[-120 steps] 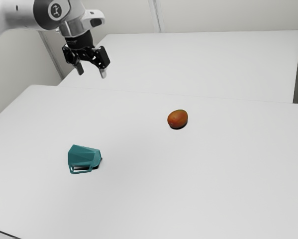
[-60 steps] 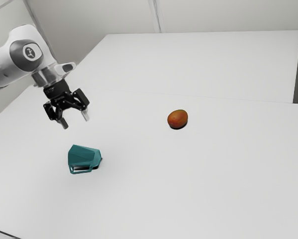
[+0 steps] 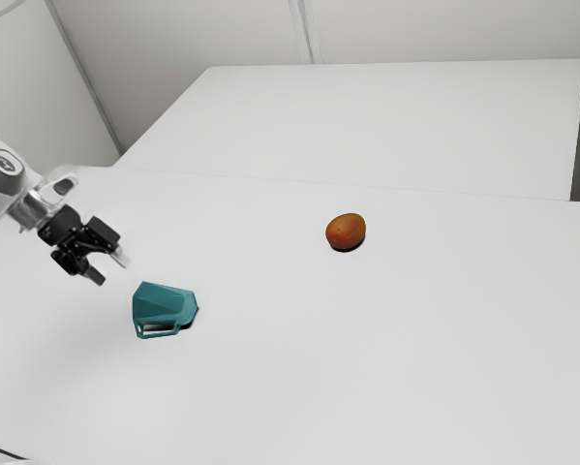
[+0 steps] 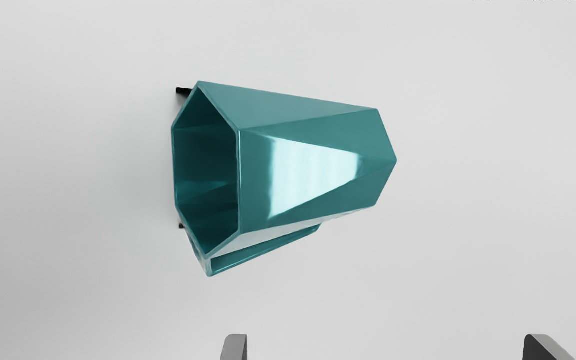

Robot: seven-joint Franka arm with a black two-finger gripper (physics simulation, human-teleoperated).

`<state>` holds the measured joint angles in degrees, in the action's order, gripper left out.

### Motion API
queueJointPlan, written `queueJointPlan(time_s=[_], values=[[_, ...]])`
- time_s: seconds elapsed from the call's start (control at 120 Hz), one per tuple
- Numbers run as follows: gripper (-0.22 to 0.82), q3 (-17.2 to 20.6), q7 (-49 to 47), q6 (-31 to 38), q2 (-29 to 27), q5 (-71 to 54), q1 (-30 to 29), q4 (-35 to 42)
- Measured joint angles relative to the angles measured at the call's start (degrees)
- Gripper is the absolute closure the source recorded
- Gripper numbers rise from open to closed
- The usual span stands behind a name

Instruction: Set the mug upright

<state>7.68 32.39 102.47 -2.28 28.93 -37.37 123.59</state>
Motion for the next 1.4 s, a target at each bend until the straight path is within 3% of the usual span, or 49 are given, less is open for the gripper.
queueJointPlan(time_s=[0.167, 0.442, 0.833, 1.033, 1.258, 1.4], values=[[0.00, -0.08, 10.50, 0.48, 6.83, 5.03, -3.32, -1.44], [0.00, -0.08, 22.81, -0.20, 12.35, 11.80, -4.15, -2.10], [0.01, 0.25, 32.85, -1.49, 15.78, 17.79, -4.10, -2.00], [0.24, 0.31, 35.90, -3.28, 16.55, 19.44, -4.59, -1.72], [0.58, 0.41, 38.43, -4.54, 16.29, 19.85, -4.67, -1.90], [0.69, 0.65, 39.65, -4.86, 15.96, 19.90, -4.63, -1.93]])
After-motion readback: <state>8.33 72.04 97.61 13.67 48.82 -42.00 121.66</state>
